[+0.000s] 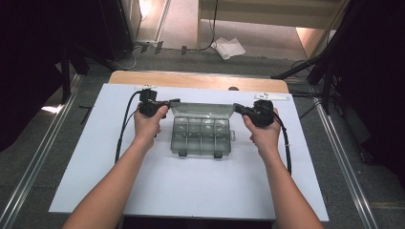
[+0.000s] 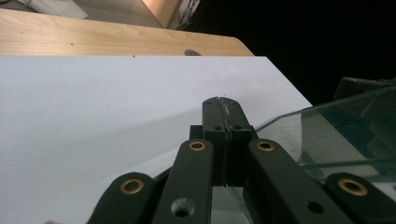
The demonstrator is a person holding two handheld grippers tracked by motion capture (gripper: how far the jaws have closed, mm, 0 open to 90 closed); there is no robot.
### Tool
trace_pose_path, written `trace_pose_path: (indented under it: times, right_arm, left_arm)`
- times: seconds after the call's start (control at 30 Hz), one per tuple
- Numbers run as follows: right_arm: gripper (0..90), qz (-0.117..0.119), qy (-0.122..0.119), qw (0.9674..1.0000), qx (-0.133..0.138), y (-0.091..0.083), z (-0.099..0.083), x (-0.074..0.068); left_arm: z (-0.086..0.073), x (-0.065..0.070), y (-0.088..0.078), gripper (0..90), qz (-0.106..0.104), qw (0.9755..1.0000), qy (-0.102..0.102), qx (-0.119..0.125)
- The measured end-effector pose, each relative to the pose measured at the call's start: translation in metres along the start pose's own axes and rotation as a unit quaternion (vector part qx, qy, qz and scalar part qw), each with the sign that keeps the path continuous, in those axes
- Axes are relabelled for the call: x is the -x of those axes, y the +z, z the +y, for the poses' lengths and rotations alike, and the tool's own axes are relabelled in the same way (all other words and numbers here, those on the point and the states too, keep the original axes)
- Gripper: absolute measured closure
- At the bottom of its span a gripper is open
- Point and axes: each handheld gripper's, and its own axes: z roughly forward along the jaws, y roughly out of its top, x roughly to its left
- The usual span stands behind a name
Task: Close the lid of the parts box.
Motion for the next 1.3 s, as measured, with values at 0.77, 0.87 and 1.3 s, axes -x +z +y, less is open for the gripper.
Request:
trace_pose_path:
  times: [0.77,0.87,1.3]
  right_arm:
    - [90.0,0.032,-0.018,0.9993,0.013,-0.013,-0.034,-0.019]
    - [90.0,0.033,-0.025,0.999,0.013,-0.014,-0.036,-0.022]
    - [90.0,0.029,-0.045,0.9986,0.001,-0.013,-0.052,-0.033]
  left_arm:
    - [-0.035,0.016,-0.014,89.6,0.018,0.9991,0.037,0.003]
    - [-0.039,0.018,-0.016,89.6,0.02,0.9991,0.038,0.005]
    - [-0.053,0.024,-0.022,89.6,0.021,0.9986,0.048,0.009]
